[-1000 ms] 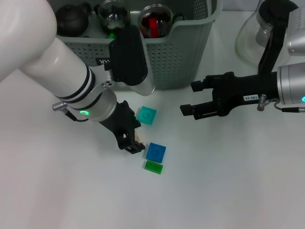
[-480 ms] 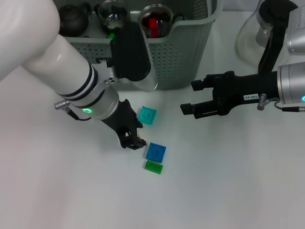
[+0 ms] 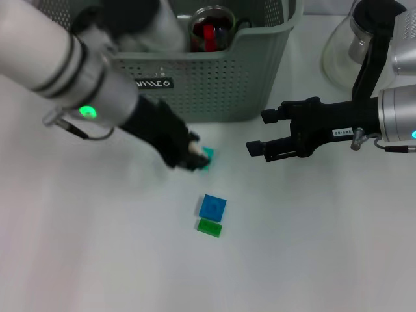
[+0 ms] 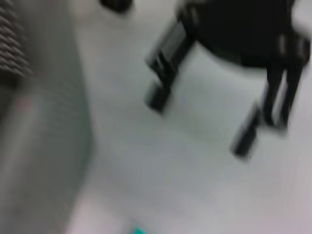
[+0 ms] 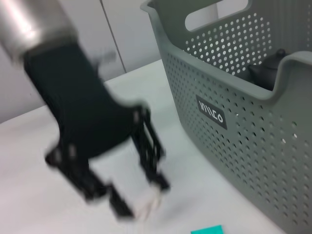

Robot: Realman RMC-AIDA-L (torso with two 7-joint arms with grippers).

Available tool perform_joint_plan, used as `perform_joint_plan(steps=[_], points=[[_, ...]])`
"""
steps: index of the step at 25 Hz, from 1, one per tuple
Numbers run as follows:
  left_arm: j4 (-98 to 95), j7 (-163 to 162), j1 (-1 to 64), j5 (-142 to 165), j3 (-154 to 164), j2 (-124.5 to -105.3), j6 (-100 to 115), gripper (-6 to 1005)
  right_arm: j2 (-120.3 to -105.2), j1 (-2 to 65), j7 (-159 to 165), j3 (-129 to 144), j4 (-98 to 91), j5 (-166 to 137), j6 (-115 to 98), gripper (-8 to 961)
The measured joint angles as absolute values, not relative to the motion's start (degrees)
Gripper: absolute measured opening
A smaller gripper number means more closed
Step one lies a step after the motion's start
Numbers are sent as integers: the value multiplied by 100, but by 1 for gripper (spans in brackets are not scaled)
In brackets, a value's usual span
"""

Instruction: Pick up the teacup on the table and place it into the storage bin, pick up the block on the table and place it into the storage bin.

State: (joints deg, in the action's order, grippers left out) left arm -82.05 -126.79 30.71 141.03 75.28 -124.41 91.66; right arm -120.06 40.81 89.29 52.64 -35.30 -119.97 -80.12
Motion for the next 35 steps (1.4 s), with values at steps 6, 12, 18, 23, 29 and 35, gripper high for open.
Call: perform_joint_plan(steps=[6,12,18,23,29,35], points=[[-9192,-13165,3186,13260,5532,-12395,9709,469,-11996,4076,8929,5284,-3546,-11998,-8034,882],[-9163,-13152,3588,12522,4047,-11937,9914,495,-11988,4050,8929,5289,-3547,-12008,-8053,881],[-7515,-13072,3989,12556,3999,-11447,8815,520,-11988,4042,8879,5305,-3552,-12014,-8052,881],[-6701,-12911,4251,12655,4067,-11317,8254,542,-11988,4062,8862,5315,-3552,-12012,-8051,882],[-7372,-12934,4177,12638,4057,-11422,8536,622,-11987,4070,8854,5317,-3551,-12008,-8049,881],[-8840,-12379,3856,12145,4213,-11926,10062,901,-11989,4045,8852,5270,-3541,-11996,-8047,882]])
